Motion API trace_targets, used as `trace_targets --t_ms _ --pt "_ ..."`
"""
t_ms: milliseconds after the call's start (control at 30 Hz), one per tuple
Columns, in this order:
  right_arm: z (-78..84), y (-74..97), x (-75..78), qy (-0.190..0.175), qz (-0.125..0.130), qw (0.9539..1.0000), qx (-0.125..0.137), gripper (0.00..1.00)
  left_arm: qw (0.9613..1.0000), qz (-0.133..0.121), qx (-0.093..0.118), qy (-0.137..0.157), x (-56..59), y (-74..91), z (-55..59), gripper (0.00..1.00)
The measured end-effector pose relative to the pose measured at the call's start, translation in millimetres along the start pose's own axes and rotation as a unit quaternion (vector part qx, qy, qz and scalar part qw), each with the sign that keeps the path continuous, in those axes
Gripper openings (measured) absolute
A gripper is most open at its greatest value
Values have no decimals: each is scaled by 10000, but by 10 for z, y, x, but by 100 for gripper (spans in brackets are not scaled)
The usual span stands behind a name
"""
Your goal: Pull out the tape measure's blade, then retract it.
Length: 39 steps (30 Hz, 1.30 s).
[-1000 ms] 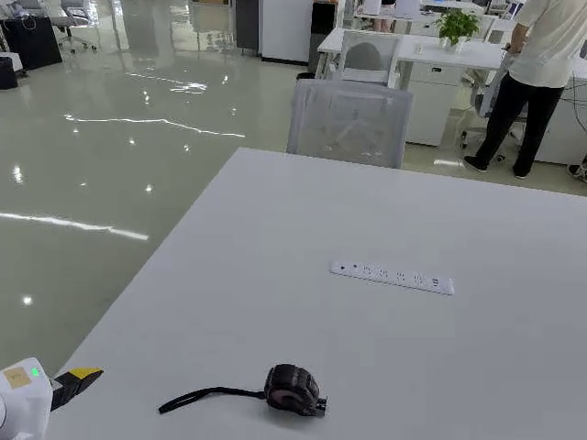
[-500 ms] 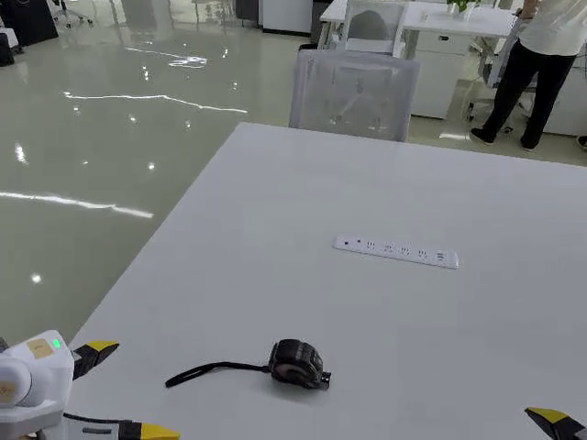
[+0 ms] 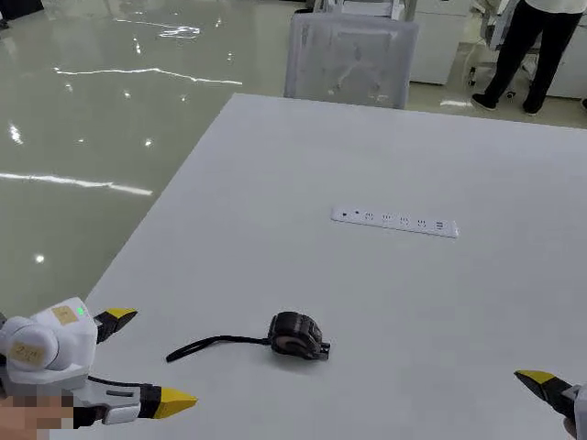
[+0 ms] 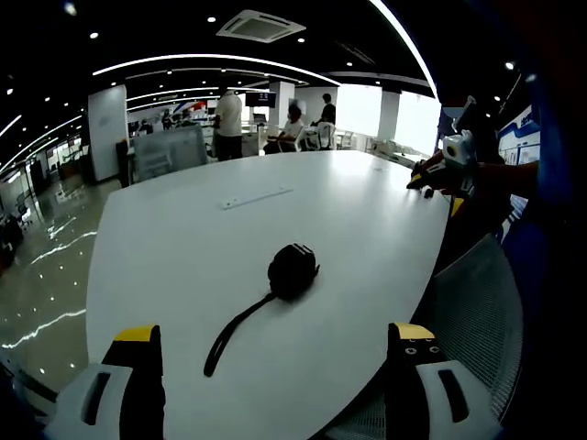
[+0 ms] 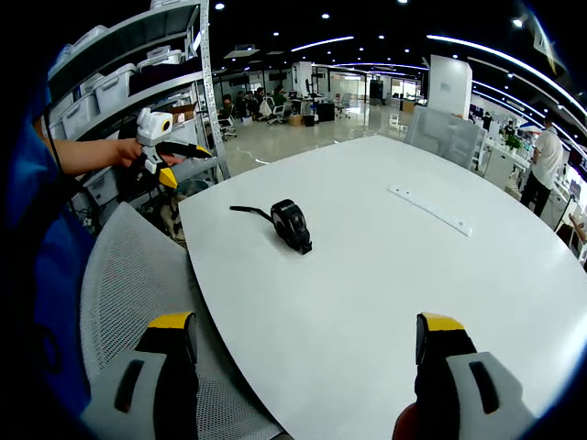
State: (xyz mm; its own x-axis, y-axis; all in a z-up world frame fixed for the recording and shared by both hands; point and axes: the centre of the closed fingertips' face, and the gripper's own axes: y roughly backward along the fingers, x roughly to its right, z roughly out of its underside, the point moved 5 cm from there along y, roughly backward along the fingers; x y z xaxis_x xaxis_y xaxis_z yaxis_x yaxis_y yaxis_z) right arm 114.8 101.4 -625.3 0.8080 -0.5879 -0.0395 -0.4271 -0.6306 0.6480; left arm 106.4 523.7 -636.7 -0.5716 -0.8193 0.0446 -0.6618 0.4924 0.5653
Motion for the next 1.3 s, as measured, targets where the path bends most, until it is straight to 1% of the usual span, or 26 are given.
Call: trace_targets --t_ms 133,300,533,700,800,933,1067,1133,1300 --pt "-3 -62 21 45 -30 10000 -29 94 10000 22 -15 -37 13 -67 -31 98" --pt "-25 -124 27 76 -110 9999 -59 94 10000 47 -6 -35 23 -145 -63 97" --pt "-41 -238 24 195 -247 9994 -137 92 9999 109 -55 -87 44 -249 -57 97" --pt "-56 -333 44 235 -316 9991 -154 91 9999 113 -40 -73 49 -309 -67 96" --pt "-59 -404 49 272 -373 9988 -178 91 9998 103 -88 -145 38 -351 -56 95" --pt "-72 -480 53 322 -420 9984 -203 90 9997 123 -105 -192 43 -397 -73 94" --pt "-98 -566 54 368 -486 9979 -226 89 9994 199 -132 -246 51 -485 -88 92" --pt "-112 -606 50 400 -526 9975 -241 89 9992 271 -169 -260 75 -528 -102 92" --pt "-137 -710 53 478 -599 9967 -249 87 9985 362 -218 -357 113 -637 -124 91"
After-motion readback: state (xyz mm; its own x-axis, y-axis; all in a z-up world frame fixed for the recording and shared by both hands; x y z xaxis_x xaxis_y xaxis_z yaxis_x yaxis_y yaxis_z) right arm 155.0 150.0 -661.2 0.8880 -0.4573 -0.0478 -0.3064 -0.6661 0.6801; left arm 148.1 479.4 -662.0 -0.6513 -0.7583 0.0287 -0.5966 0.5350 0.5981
